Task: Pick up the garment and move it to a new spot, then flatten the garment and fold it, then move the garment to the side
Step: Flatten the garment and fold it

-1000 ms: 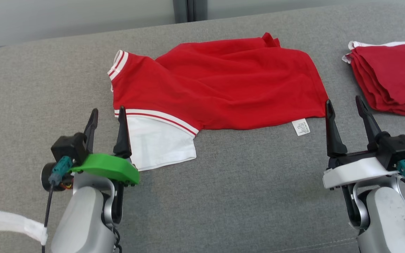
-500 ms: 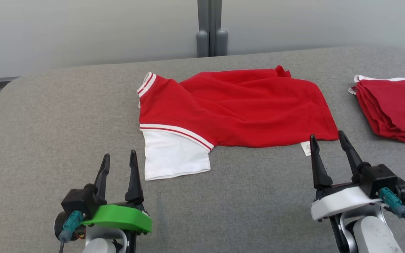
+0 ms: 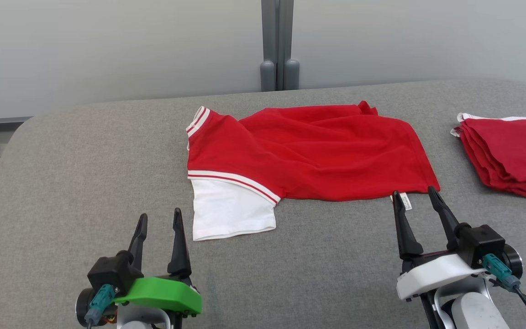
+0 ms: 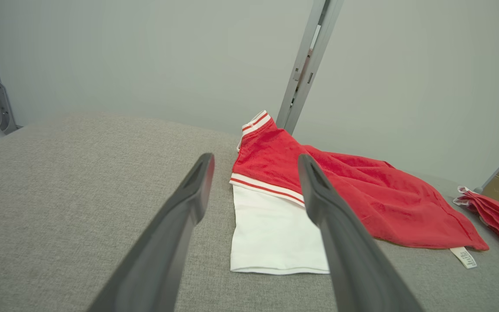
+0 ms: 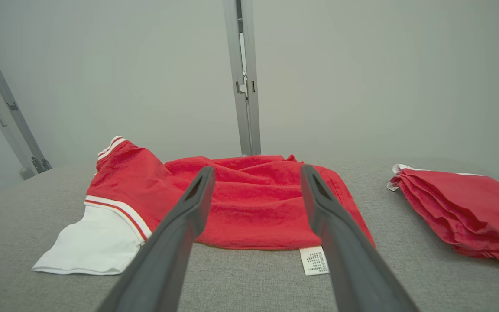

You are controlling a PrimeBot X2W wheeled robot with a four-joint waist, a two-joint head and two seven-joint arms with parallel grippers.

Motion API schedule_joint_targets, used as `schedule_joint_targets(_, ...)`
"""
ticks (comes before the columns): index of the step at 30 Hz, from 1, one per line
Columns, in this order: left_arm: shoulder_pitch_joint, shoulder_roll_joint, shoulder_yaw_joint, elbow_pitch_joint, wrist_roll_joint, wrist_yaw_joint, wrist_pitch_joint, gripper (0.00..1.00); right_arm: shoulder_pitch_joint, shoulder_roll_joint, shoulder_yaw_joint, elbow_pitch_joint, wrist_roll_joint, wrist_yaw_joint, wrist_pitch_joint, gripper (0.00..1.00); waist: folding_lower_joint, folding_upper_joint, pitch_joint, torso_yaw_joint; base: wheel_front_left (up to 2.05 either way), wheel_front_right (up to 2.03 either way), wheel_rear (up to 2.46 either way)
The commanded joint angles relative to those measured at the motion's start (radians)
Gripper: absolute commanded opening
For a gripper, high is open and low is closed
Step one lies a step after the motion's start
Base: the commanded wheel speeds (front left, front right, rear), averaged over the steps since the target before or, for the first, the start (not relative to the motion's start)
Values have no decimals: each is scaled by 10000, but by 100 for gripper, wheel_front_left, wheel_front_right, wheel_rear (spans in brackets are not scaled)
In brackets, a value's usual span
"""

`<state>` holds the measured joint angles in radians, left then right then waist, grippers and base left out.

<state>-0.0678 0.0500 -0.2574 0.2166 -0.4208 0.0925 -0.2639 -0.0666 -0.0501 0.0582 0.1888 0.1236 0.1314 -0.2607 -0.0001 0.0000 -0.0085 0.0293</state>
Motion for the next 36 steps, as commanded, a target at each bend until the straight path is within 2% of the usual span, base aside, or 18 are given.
schedule_joint_targets(1, 149, 16, -14, 79, -16, 49, -3, 100, 7, -11, 36, 49, 77, -17, 13, 100, 1, 0, -3, 9, 0, 0, 0)
schedule_joint_targets(19, -68, 23, -180, 612, -54, -9, 74, 100, -46, -15, -139, 211, 201, -17, 51, 100, 1, 0, 50, 84, 0, 0, 0)
schedule_joint_targets(23, -370, 40, -337, 1149, -243, -104, 852, 100, -72, -13, -378, 375, 176, -17, 350, 100, 1, 0, 201, 20, 0, 0, 0)
schedule_joint_targets(29, -1387, 118, -447, 2423, -624, -116, 2831, 100, -301, -13, -565, 510, 53, -17, 738, 100, 1, 0, 590, -204, 0, 0, 0)
schedule_joint_targets(32, -2026, 109, -396, 3105, -833, 42, 3666, 100, -458, -16, -584, 557, 25, -17, 796, 100, 1, 0, 815, -386, 0, 0, 0)
schedule_joint_targets(36, -2742, 112, -330, 3940, -935, 232, 4160, 100, -625, -14, -530, 641, 81, -17, 779, 100, 1, 0, 1048, -680, 0, 0, 0)
